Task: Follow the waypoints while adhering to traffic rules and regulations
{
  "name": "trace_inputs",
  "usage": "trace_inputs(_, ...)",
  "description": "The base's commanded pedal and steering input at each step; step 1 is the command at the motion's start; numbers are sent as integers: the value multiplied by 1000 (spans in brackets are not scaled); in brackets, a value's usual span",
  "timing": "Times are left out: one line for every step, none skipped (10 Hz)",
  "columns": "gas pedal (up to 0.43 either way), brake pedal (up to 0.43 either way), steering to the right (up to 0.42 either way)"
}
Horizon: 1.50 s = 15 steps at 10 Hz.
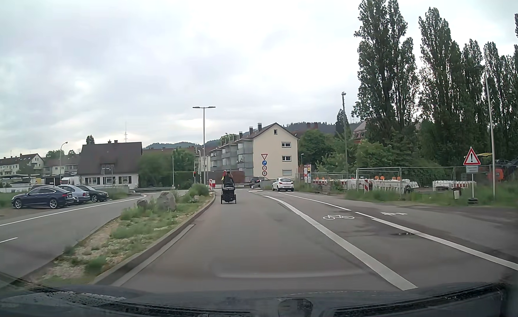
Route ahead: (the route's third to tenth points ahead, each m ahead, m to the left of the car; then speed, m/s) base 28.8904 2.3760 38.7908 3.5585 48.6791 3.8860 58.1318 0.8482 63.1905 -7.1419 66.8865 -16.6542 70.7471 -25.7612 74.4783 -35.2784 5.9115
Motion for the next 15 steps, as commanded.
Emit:
trace_inputs(20, 0, -28)
trace_inputs(20, 0, -28)
trace_inputs(20, 0, -29)
trace_inputs(20, 0, -29)
trace_inputs(20, 0, -29)
trace_inputs(20, 0, -29)
trace_inputs(20, 0, -29)
trace_inputs(20, 0, -28)
trace_inputs(20, 0, -29)
trace_inputs(20, 0, -29)
trace_inputs(20, 0, -29)
trace_inputs(20, 0, -29)
trace_inputs(20, 0, -29)
trace_inputs(20, 0, -29)
trace_inputs(20, 0, -28)
